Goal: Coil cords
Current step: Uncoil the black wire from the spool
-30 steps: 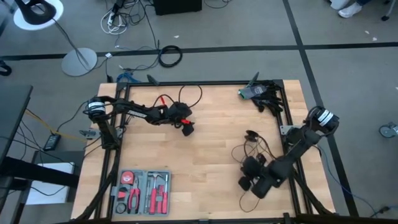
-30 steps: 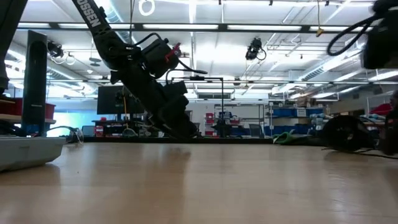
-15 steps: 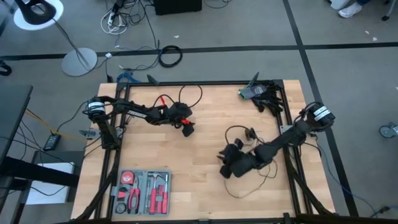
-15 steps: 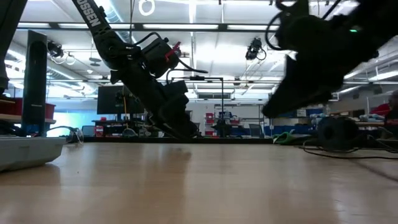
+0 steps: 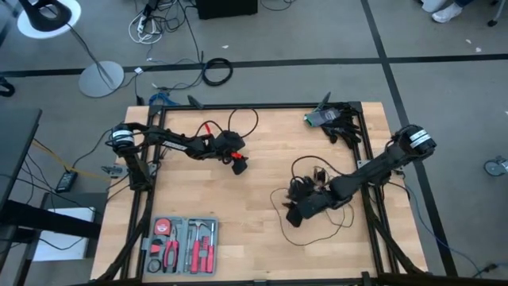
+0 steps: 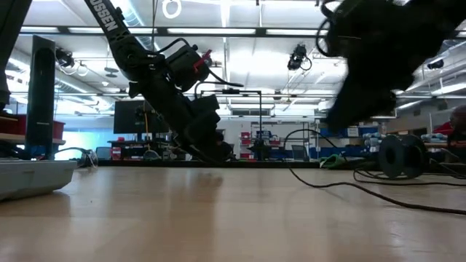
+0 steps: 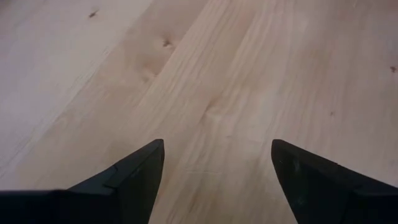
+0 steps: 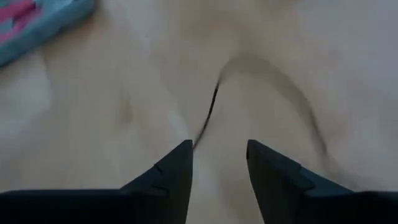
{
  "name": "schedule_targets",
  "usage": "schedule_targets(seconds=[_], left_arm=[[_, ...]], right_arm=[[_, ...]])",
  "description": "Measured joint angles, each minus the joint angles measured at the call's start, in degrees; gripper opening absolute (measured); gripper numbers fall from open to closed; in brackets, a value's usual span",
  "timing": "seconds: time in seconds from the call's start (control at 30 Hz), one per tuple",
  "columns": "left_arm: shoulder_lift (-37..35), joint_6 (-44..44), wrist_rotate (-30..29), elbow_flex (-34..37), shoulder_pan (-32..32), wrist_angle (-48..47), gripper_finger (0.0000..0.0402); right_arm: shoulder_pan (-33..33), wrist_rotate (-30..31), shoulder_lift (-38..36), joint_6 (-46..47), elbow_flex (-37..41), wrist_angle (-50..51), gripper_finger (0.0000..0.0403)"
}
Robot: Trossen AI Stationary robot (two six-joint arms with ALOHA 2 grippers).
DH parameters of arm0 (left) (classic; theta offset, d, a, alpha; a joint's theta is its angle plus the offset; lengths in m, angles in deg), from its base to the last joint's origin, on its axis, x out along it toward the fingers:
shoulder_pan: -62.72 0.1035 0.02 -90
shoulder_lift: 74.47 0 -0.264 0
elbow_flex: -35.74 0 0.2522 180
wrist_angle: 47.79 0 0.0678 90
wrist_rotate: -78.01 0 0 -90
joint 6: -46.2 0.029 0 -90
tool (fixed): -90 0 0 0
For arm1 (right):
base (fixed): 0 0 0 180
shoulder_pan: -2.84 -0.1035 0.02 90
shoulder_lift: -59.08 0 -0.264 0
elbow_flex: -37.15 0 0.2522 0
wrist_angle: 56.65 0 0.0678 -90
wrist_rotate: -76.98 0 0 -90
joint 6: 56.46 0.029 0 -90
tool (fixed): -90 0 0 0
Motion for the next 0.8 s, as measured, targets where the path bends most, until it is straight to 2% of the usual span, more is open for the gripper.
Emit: schedule_targets(seconds=[0.1, 0.2, 0.33, 0.5, 0.6, 0.67, 0.8], left_arm=[[0.0, 0.0, 0.0, 0.0, 0.0, 0.1, 0.0300], [0.0, 0.0, 0.0, 0.0, 0.0, 0.4, 0.0300], [0.0, -0.2, 1.9, 0.0, 0.0, 1.3, 0.0300], [-0.1, -2.4, 5.7, 0.0, -0.1, 4.6, 0.0300], [-0.1, -3.0, 6.6, 0.0, -0.1, 7.7, 0.0300], [-0.1, -2.8, 8.0, 0.0, -0.1, 10.4, 0.0300], [-0.1, 0.0, 9.2, -1.2, -1.6, 13.2, 0.0300]], right_arm=[[-1.3, -8.2, -3.2, 9.6, 0.0, 7.2, 0.0145], [-4.5, -9.5, -6.0, 15.1, 0.0, 10.8, 0.0134], [-11.5, -1.5, -8.6, 21.9, 0.0, 16.2, 0.0117], [-23.3, 15.9, -7.8, 36.5, 0.0, 25.9, 0.0093], [-28.3, 24.6, -5.3, 45.1, 2.0, 27.6, 0.0081], [-30.0, 26.2, -3.3, 50.7, 3.5, 27.6, 0.0074], [-30.5, 23.0, 0.6, 59.0, 6.1, 27.6, 0.0066]])
